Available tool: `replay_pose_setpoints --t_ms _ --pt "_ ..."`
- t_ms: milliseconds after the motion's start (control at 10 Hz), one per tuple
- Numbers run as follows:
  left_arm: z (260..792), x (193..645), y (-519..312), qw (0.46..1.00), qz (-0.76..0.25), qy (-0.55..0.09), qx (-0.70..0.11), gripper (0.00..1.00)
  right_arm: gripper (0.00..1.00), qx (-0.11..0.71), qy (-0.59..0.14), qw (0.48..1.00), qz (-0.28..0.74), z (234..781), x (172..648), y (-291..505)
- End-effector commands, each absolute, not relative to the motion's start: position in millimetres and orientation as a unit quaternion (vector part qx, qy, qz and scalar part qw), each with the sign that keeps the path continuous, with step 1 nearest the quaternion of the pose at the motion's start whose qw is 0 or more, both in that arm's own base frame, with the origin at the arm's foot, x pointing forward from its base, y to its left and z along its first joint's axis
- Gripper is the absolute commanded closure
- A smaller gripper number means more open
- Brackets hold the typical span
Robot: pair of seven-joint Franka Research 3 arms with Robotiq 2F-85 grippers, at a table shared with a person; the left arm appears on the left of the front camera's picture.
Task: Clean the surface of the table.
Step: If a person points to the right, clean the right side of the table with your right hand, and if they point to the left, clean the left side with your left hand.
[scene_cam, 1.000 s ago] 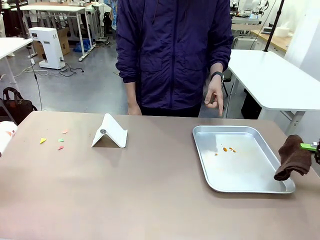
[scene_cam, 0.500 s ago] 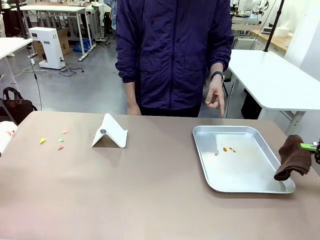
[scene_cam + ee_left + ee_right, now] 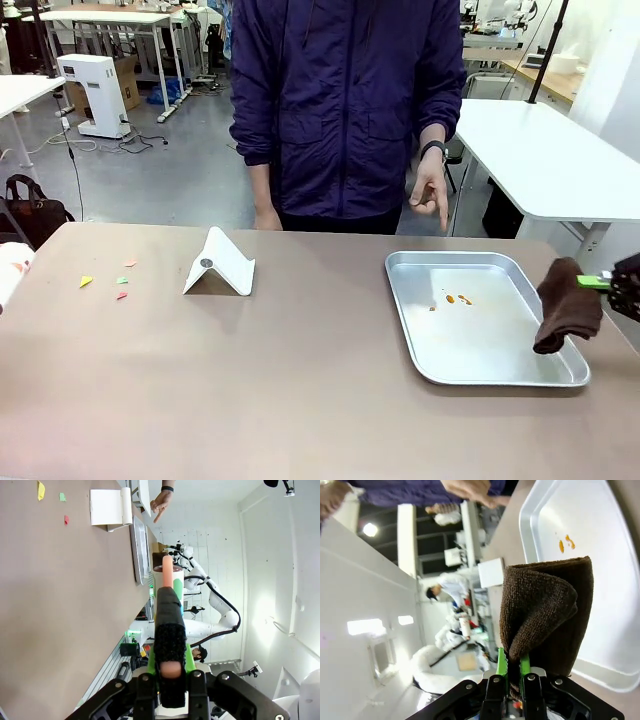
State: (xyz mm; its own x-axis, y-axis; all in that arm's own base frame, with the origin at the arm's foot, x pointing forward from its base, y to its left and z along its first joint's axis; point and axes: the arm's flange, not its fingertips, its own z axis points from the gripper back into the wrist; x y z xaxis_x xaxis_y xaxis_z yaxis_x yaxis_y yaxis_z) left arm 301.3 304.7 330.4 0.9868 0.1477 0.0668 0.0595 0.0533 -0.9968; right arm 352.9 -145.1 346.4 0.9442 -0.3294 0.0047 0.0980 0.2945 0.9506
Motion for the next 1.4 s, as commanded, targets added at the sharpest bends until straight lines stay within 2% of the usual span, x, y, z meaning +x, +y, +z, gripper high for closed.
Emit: replay_pose_setpoints --t_ms 0,200,400,500,600,900,1300 --pt "336 299 303 0.721 0.03 -0.074 -0.689 1.0 0.89 0.511 -0.089 0.854 -0.051 366 383 -118" --pt "336 299 303 0.721 0.03 -0.074 -0.689 1.0 0.89 0.415 -0.094 0.905 0.024 372 419 -85" --pt "336 299 303 0.721 0.03 -0.074 -0.689 1.0 0.89 0.295 -0.143 0.944 0.043 373 455 -61" --pt "336 299 303 0.721 0.03 -0.074 -0.689 1.0 0.89 0.28 -0.149 0.946 0.074 371 469 -53" --pt "336 299 303 0.721 0.03 -0.074 -0.689 1.0 0.89 0.249 -0.163 0.953 0.054 368 480 -47" --pt "336 299 303 0.721 0.03 -0.074 -0.689 1.0 0.89 0.238 -0.139 0.959 0.064 346 501 -19" --pt "336 299 303 0.721 0.03 -0.074 -0.689 1.0 0.89 0.321 -0.091 0.942 0.039 293 518 31"
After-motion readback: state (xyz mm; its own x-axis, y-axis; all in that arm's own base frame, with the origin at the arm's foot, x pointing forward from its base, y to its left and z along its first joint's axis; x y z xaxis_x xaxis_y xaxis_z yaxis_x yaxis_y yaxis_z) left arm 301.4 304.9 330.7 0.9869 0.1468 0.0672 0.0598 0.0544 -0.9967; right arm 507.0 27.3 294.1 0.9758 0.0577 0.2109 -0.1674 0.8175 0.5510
